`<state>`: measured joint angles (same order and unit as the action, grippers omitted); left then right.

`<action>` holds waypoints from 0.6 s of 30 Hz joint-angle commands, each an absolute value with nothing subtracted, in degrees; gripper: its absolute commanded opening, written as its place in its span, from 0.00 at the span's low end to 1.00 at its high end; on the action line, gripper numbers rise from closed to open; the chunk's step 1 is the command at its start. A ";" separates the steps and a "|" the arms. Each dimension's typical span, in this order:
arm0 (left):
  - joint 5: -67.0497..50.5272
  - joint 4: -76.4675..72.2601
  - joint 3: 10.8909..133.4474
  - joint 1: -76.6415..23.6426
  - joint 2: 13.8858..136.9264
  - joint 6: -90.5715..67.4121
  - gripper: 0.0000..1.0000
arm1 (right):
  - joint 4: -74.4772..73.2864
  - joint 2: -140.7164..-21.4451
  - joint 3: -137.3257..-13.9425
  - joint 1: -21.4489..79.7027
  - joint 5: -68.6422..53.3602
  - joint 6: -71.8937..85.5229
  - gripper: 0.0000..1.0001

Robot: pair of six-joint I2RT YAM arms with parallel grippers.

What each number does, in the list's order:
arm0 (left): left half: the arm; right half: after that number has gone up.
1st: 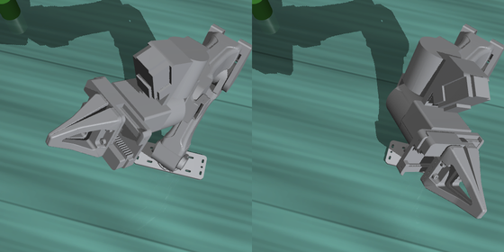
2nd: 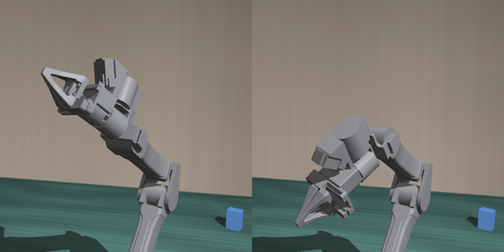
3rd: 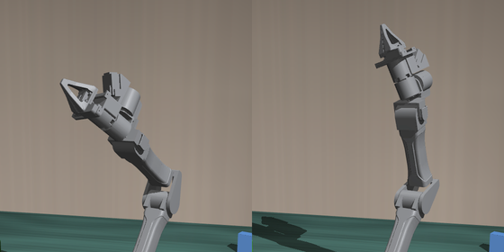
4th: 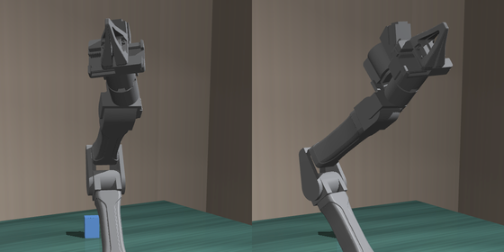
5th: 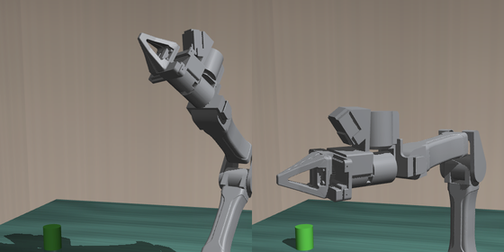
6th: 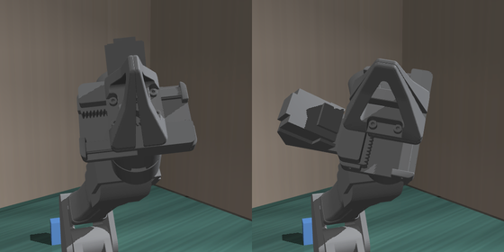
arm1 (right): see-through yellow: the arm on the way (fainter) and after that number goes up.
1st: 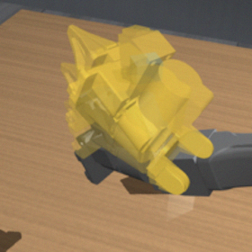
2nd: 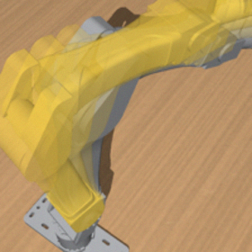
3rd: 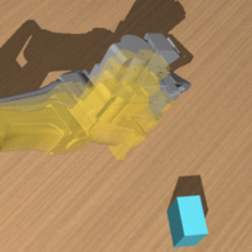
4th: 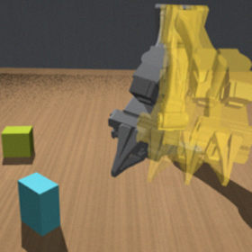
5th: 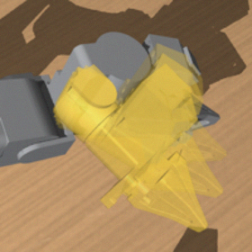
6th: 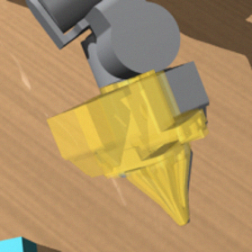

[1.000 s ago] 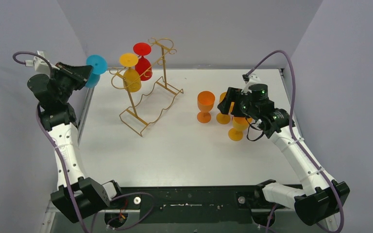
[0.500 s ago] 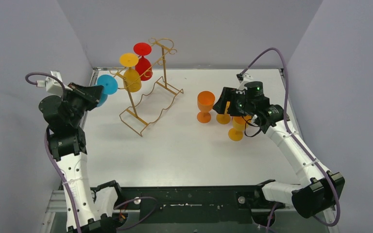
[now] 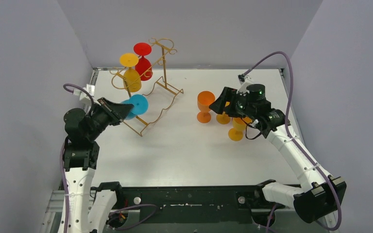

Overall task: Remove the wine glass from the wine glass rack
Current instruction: Place the wine glass at the center of the board.

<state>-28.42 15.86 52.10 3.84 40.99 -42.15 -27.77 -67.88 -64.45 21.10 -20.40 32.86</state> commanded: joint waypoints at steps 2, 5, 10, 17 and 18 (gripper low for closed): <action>-35.96 9.01 48.19 0.42 42.22 -42.71 0.00 | -17.28 -63.99 -61.19 21.63 -25.05 37.10 0.73; -37.41 8.17 47.21 -4.24 44.49 -40.36 0.00 | -13.74 -63.49 -59.56 21.67 -28.50 38.58 0.73; -37.18 0.82 45.61 -13.67 47.81 -40.47 0.00 | -7.74 -63.29 -57.61 21.73 -35.42 41.73 0.74; -33.54 -4.45 46.84 -24.94 53.23 -37.87 0.00 | 1.36 -62.90 -54.38 24.00 -43.78 44.27 0.79; -34.11 -5.39 46.89 -25.30 53.69 -37.89 0.00 | 1.71 -63.04 -54.39 24.64 -44.36 44.18 0.79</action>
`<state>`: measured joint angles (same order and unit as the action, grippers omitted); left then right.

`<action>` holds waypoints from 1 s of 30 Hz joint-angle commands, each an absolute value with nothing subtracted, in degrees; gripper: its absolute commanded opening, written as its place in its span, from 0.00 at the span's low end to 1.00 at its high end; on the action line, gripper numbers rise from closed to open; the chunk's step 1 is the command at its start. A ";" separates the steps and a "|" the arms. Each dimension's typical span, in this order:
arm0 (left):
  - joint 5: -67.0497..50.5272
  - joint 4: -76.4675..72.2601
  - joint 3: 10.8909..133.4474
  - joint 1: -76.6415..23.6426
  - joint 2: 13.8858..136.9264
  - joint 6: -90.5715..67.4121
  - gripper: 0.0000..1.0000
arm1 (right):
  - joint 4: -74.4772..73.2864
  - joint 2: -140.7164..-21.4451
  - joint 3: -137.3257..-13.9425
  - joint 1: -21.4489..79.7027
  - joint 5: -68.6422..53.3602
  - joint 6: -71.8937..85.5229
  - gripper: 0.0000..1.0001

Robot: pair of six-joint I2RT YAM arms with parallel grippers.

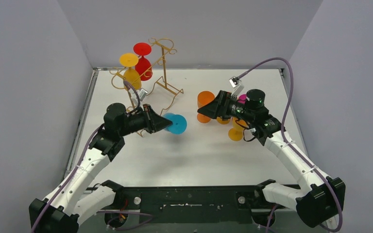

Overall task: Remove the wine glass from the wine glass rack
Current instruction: Place the wine glass at the center of the board.

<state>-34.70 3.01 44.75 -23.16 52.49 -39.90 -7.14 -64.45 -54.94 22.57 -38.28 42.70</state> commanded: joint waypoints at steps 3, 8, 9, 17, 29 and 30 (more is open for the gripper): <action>-35.96 -9.11 46.37 -25.95 54.36 -39.16 0.00 | 3.43 -63.65 -54.32 26.73 -46.21 43.99 0.78; -37.36 -12.94 44.78 -26.02 54.43 -40.96 0.00 | 4.87 -65.36 -54.71 29.67 -48.54 43.51 0.76; -37.88 -13.58 44.50 -26.09 54.57 -41.34 0.00 | 4.46 -65.80 -54.85 29.92 -48.74 43.35 0.74; -43.56 -20.51 42.98 -26.54 56.46 -44.38 0.00 | 6.48 -68.46 -55.00 30.17 -51.24 46.06 0.46; -41.95 -20.47 42.09 -26.63 57.46 -44.12 0.00 | 9.42 -68.34 -54.58 30.19 -51.86 47.27 0.00; -41.86 -20.42 42.08 -26.63 57.48 -44.20 0.09 | 9.21 -68.15 -54.58 30.18 -51.47 47.03 0.00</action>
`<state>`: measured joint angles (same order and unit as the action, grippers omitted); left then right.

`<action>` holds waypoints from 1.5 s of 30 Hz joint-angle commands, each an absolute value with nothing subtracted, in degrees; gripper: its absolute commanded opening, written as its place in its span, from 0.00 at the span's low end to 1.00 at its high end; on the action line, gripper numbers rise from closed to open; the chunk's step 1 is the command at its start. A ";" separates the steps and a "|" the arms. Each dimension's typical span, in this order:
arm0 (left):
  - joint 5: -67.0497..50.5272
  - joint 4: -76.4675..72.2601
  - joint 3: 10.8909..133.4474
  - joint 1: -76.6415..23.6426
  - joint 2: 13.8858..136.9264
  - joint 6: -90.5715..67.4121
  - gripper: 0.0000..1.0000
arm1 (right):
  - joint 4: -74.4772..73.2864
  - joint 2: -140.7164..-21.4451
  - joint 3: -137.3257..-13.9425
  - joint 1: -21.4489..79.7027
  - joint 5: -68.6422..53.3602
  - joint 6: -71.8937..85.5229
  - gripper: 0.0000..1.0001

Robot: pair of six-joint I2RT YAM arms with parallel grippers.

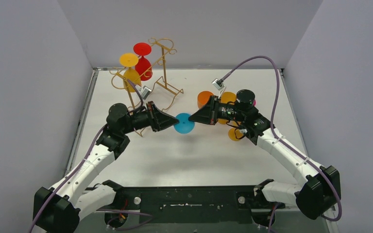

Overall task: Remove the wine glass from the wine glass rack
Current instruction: Place the wine glass at the center of the board.

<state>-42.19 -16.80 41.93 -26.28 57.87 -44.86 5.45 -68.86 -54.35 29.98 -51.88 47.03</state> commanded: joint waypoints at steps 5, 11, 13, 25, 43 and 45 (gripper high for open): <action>-43.22 -22.09 41.22 -26.63 57.93 -46.18 0.56 | 8.51 -66.37 -54.49 30.23 -47.67 45.50 0.00; -50.49 -33.58 37.37 -26.63 60.71 -55.57 0.58 | 8.65 -63.09 -53.23 30.17 -43.27 42.96 0.00; -52.00 -35.96 36.96 -26.96 61.71 -57.16 0.53 | 10.06 -62.40 -52.40 30.18 -42.90 42.93 0.00; -46.12 -39.06 38.59 -31.79 64.82 -55.72 0.37 | 10.26 -62.31 -51.55 30.34 -42.76 42.17 0.00; -40.92 -44.86 37.90 -33.49 65.23 -57.34 0.20 | 10.26 -63.06 -51.94 30.49 -45.28 41.61 0.00; -41.23 -45.14 37.93 -33.46 65.38 -57.71 0.16 | 10.66 -63.25 -51.94 30.55 -45.83 41.96 0.00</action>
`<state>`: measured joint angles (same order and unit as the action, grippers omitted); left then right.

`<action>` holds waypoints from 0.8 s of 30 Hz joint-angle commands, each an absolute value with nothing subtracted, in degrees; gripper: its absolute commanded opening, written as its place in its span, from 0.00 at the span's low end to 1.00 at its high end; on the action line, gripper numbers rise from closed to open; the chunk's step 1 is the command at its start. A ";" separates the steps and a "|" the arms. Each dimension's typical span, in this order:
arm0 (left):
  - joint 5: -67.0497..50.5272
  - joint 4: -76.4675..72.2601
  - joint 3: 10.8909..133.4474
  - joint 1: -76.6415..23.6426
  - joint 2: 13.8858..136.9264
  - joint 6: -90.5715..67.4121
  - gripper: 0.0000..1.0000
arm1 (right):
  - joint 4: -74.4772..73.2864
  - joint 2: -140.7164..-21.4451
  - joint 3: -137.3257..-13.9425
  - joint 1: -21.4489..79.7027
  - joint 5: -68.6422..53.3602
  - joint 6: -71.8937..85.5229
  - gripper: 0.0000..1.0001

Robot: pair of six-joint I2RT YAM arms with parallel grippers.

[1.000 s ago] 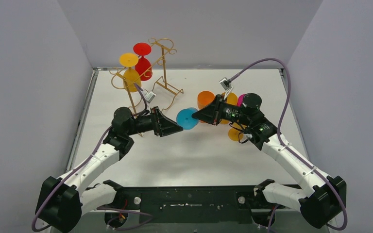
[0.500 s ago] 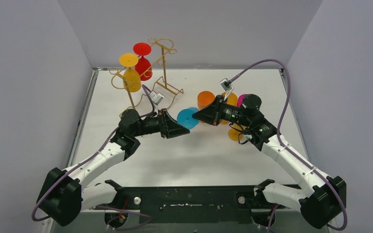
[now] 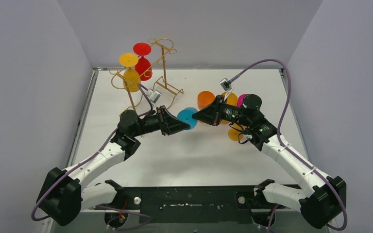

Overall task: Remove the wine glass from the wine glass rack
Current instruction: Place the wine glass at the center of the board.

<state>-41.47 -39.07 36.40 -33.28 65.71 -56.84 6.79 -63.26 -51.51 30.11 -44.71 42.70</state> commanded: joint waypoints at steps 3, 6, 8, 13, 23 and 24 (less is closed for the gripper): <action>-41.95 -45.28 38.08 -33.49 65.56 -57.46 0.00 | 10.96 -63.42 -51.94 30.57 -46.32 42.15 0.00; -42.84 -44.36 38.36 -33.48 65.48 -56.44 0.00 | 11.07 -63.45 -51.92 30.53 -46.19 42.15 0.00; -43.35 -43.89 38.48 -33.57 65.17 -55.19 0.00 | 11.07 -63.46 -51.94 30.53 -45.98 42.11 0.02; -45.16 -40.80 38.70 -33.91 63.78 -50.47 0.00 | 10.76 -63.21 -52.47 30.45 -45.49 42.23 0.31; -46.83 -37.74 35.82 -34.37 55.88 -35.27 0.00 | 8.59 -61.76 -57.29 26.91 -43.78 39.27 0.58; -47.22 -37.17 35.47 -34.34 55.07 -33.43 0.00 | 7.80 -61.76 -57.50 26.17 -42.58 38.65 0.58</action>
